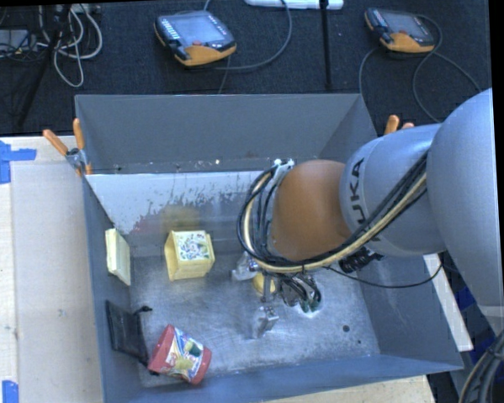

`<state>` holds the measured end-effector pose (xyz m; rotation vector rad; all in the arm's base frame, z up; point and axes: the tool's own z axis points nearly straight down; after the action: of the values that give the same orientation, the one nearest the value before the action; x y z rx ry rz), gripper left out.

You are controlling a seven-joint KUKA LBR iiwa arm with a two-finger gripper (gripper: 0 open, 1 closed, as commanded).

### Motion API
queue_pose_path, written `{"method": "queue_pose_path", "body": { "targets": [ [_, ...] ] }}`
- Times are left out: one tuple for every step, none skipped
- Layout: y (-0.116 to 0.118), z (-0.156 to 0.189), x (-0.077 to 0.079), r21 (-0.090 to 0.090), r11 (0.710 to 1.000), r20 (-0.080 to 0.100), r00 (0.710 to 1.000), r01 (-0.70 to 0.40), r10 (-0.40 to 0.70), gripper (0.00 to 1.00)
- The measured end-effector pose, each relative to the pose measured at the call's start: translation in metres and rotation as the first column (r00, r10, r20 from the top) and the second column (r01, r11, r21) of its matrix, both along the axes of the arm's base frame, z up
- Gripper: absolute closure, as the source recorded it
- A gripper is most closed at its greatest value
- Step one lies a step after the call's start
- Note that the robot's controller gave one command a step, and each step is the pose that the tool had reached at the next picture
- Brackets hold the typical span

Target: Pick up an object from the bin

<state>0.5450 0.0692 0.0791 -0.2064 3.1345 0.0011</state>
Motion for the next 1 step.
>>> {"method": "queue_pose_path", "body": {
  "targets": [
    [-0.0151,0.034,0.0446,0.0,0.999,-0.002,0.999,0.034,-0.034,0.0]
  ]
}}
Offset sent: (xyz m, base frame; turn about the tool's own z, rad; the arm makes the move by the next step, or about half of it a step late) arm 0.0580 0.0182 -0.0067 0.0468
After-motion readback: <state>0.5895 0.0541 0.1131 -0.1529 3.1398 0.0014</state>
